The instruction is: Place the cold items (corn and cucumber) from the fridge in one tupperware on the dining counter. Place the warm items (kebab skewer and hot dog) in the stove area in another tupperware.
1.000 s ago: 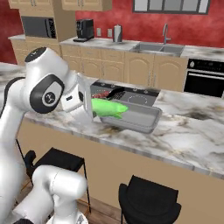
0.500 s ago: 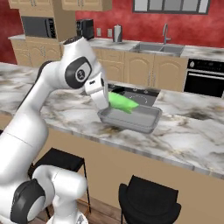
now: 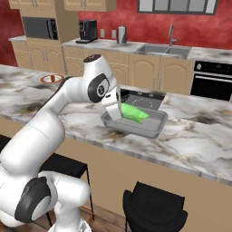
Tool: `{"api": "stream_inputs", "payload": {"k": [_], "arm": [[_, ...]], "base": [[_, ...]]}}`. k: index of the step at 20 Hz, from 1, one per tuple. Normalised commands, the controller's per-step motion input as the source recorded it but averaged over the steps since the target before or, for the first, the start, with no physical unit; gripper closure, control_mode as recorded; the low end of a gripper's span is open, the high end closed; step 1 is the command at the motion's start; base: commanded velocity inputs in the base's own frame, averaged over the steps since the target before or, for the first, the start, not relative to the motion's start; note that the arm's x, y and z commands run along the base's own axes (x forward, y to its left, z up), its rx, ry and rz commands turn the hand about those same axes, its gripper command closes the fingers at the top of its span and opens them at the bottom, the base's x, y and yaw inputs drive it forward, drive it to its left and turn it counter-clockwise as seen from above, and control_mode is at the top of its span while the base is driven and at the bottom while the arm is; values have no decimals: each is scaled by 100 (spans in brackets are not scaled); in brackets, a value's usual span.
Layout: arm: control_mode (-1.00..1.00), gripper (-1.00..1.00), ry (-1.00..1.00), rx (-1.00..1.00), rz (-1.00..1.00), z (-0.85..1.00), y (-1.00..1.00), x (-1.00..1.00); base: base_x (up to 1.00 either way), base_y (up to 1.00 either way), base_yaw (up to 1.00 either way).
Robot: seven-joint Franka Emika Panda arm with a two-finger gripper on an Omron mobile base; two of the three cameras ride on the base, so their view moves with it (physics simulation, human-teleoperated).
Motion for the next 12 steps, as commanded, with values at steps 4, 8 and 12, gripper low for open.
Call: {"api": "stream_inputs", "payload": {"k": [4, 8, 12], "arm": [[-100, 100, -2, 9, -4, -42, -36, 75], [-100, 100, 0, 20, -4, -33, -23, 71], [-100, 100, 0, 22, -6, -23, -8, 74]], "base": [[0, 0, 0], [0, 0, 0], [0, 0, 0]]}}
